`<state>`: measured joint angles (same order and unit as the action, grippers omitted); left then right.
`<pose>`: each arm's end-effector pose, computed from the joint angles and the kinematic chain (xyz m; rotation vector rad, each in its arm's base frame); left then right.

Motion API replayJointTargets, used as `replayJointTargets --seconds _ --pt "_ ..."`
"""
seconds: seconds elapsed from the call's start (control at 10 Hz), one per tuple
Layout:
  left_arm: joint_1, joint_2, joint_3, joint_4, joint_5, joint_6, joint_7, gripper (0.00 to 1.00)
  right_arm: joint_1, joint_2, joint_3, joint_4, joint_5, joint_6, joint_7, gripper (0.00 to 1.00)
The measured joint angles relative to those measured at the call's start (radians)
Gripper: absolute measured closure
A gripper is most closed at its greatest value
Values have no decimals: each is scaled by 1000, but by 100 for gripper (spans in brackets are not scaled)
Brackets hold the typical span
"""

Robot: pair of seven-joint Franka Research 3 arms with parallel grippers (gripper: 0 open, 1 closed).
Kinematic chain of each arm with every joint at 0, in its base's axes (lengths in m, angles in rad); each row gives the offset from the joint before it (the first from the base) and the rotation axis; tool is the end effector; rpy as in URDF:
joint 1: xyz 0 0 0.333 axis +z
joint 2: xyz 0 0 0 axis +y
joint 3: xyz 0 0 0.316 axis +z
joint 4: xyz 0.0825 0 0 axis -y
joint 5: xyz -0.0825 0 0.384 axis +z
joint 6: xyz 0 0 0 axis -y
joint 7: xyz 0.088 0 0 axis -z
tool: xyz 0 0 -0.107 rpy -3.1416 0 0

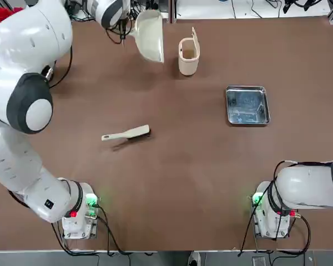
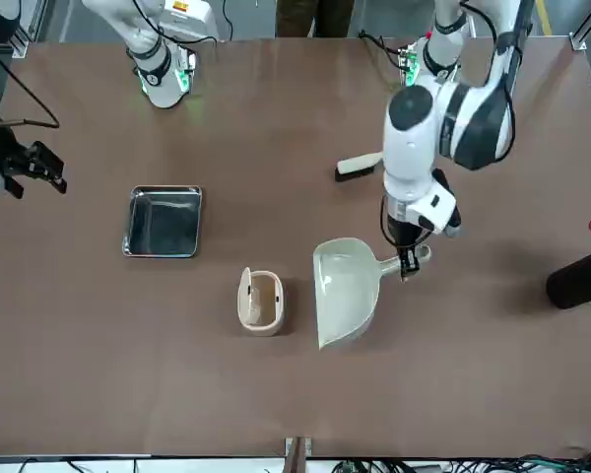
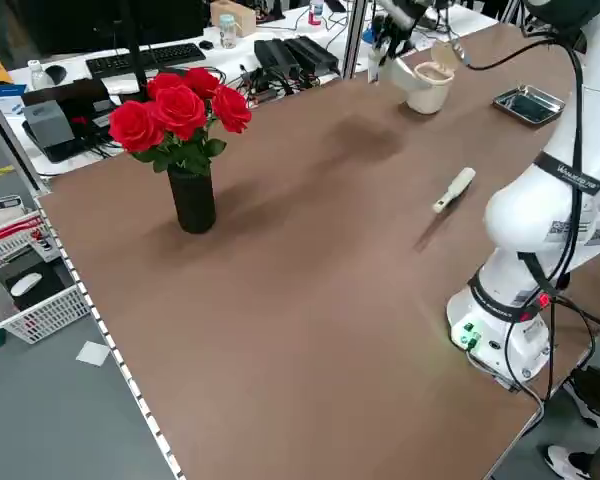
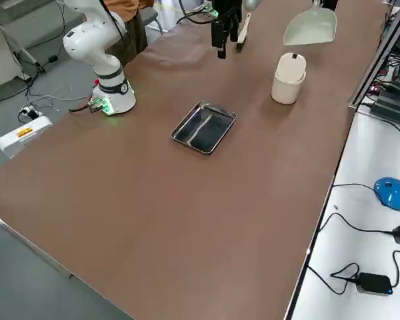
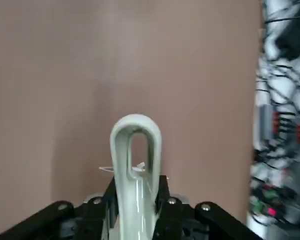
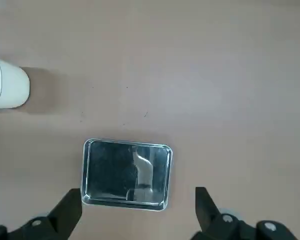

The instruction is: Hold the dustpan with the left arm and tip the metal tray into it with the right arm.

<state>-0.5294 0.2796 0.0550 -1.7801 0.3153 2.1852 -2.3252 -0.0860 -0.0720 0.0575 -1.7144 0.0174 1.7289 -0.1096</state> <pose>0.5785 -0.2872 0.4133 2.0236 2.2599 0.4592 0.5453 -0.0129 0.6099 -3.1290 -0.1239 -0.1364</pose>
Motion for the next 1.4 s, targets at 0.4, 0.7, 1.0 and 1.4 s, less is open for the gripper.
replayJointTargets --seconds 0.4,0.7,1.0,1.4 --pt "20 -48 -3 -349 -58 215 2 67 0 0 0 0 0 1 2 0" --pt "60 -75 -2 -490 -60 291 11 67 -2 0 -1 -5 0 2 6 0" --pt "62 -128 -9 -543 -60 290 12 67 -9 0 -3 -9 0 -2 8 0" --pt "73 -135 -25 -590 -76 296 113 67 -18 0 -3 -9 0 -6 8 0"
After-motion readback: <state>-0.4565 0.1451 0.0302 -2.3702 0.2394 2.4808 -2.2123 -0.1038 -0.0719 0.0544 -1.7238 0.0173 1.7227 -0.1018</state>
